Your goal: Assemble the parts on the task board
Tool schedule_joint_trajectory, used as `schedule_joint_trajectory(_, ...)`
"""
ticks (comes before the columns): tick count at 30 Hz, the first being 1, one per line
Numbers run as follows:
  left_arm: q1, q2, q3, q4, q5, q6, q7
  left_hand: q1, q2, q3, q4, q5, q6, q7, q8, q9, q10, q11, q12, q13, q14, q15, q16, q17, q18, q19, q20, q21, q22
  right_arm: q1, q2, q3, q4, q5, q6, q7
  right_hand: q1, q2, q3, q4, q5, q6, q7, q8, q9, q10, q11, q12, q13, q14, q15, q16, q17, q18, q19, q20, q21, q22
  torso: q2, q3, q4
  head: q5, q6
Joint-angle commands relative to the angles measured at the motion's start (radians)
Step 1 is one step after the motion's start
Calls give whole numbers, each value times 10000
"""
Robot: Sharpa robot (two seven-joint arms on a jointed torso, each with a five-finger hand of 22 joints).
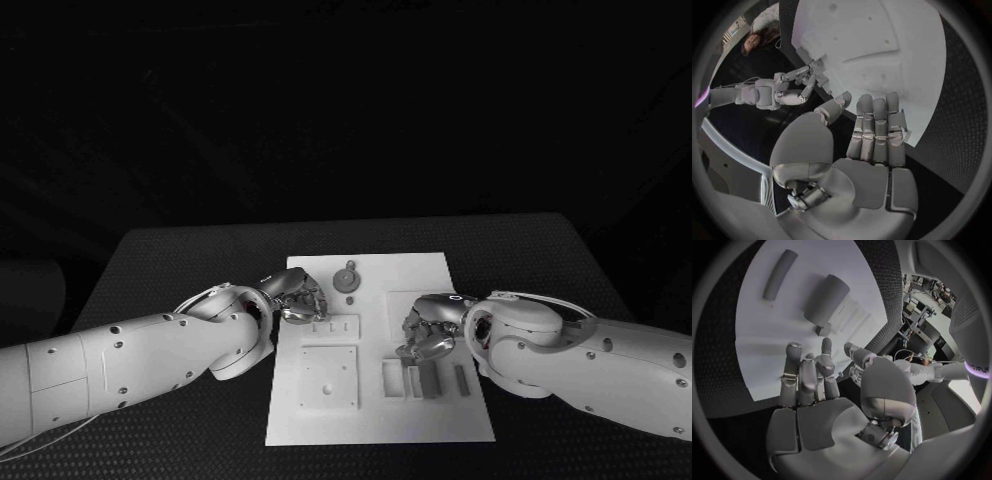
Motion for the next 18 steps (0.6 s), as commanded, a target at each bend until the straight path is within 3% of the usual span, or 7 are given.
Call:
schedule_joint_trajectory(1, 8, -3, 8, 45, 48, 153, -7, 4, 10, -40, 37, -37, -62, 3, 32, -12, -59, -5, -59, -18, -16, 52, -63, -11, 87, -9, 68, -67, -12, -4, 85, 2, -38, 56, 501, -733, -164, -16, -12, 105, -40, 67, -52, 62, 27, 117, -29, 37, 91, 166, -72, 51, 58, 60, 62, -70, 37, 188, 1, -7, 8, -5, -27)
schedule_joint_trajectory(8, 18, -21, 8, 101, 48, 229, -50, -20, 7, -53, 71, -39, -65, 5, 35, -13, -61, -2, -64, -22, -21, 58, -64, -12, 88, -10, 74, -77, -11, -3, 280, 2, -278, -453, 901, -1080, -586, 38, -9, 393, -39, 146, -95, 57, 86, 286, -72, 11, 236, 301, -92, 95, 104, 60, 97, -131, 60, 187, 3, -21, 2, -24, -62)
schedule_joint_trajectory(18, 38, -32, 8, 180, 48, 262, -75, -53, -3, -71, 119, -41, -72, 7, 37, -16, -62, 0, -70, -26, -26, 63, -65, -14, 91, -11, 80, -91, -8, -3, 604, 1, -648, -466, 1333, -1164, -827, 52, -61, 464, -40, 155, -103, 34, 108, 302, -81, -44, 263, 276, -84, 103, 45, 60, 59, -144, 60, 192, 2, -6, 11, -35, -111)
